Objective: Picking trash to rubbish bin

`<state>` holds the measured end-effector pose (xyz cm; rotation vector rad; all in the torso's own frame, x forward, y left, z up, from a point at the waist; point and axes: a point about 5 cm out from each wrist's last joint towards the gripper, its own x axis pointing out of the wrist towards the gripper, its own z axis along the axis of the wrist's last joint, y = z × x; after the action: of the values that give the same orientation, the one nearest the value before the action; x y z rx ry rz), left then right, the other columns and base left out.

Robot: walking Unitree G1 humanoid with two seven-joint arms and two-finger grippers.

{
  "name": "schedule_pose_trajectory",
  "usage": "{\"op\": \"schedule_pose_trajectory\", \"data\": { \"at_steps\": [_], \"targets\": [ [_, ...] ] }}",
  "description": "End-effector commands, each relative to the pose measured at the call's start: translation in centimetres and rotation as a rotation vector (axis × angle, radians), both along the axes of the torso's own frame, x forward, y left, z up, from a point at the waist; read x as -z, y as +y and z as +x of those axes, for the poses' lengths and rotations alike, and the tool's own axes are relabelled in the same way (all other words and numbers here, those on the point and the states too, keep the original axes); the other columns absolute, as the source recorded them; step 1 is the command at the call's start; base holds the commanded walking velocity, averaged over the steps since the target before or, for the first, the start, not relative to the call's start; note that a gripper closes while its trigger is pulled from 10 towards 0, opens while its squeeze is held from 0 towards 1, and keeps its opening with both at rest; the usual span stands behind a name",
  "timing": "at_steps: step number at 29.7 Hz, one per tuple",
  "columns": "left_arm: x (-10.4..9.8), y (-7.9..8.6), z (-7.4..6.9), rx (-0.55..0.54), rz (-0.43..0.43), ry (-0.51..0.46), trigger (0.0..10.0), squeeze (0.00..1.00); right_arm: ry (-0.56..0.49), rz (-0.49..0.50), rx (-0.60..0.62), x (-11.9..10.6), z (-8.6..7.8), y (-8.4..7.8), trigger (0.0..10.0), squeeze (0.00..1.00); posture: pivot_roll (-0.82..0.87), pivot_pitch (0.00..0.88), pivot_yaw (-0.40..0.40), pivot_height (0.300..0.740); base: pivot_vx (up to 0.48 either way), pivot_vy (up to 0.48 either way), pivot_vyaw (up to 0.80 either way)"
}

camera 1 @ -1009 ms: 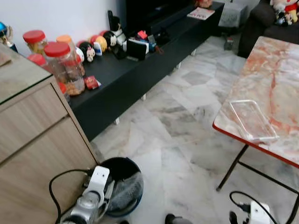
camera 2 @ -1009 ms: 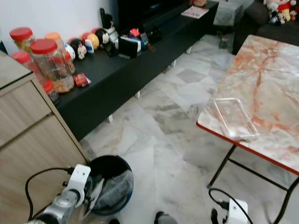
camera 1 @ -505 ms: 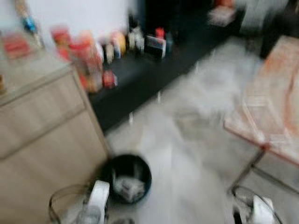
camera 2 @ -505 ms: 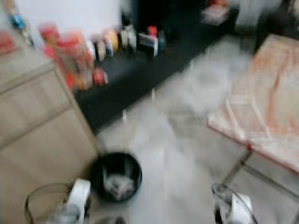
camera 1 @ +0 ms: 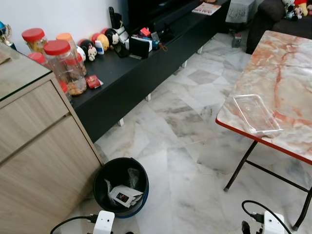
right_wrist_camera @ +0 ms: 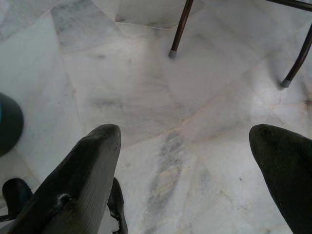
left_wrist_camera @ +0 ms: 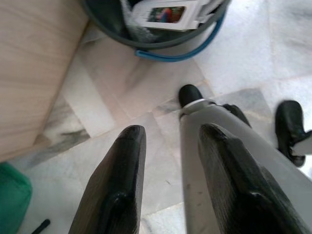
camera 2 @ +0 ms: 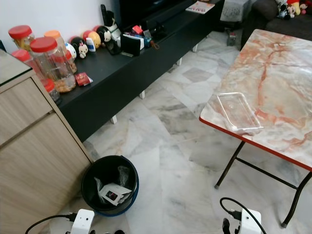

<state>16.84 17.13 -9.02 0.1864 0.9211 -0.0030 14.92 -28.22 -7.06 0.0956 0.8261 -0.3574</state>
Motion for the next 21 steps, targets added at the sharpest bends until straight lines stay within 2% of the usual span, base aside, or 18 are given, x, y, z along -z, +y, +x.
{"op": "schedule_pose_trajectory", "data": {
  "at_steps": [1,4,6,9,16,21],
  "targets": [
    [0.3,0.7,-1.0,-0.034,0.034,0.018,10.0,0.00,-0.003,0.009,0.024,0.1,-0.3,0.0,10.0,0.00,-0.20,0.070,0.013,0.740,0.000,0.000,0.00],
    [-0.2,1.0,0.0,-0.056,0.054,-0.035,10.0,0.00,-0.004,0.009,0.026,0.1,-0.2,0.0,10.0,0.00,-0.20,0.058,0.022,0.740,0.000,0.000,0.00],
    [-1.2,1.6,1.6,-0.112,0.075,-0.126,10.0,0.00,-0.014,0.014,0.036,0.1,-0.1,0.1,10.0,0.00,-0.19,0.052,0.032,0.740,0.000,0.000,0.00],
    [-1.8,1.9,2.5,-0.148,0.088,-0.175,10.0,0.00,-0.022,0.019,0.040,0.1,0.1,0.3,10.0,0.00,-0.19,0.052,0.037,0.740,0.000,0.000,0.00],
    [-2.3,2.6,2.9,-0.235,0.096,-0.232,10.0,0.00,-0.049,0.036,0.036,0.0,0.5,0.7,10.0,0.00,-0.17,0.053,0.037,0.740,0.000,0.000,0.00],
    [-2.4,3.9,2.4,-0.293,0.122,-0.252,10.0,0.00,-0.064,0.045,0.022,-0.2,1.3,1.0,10.0,0.00,-0.15,0.049,0.036,0.740,0.000,0.000,0.00]
  ]
}}
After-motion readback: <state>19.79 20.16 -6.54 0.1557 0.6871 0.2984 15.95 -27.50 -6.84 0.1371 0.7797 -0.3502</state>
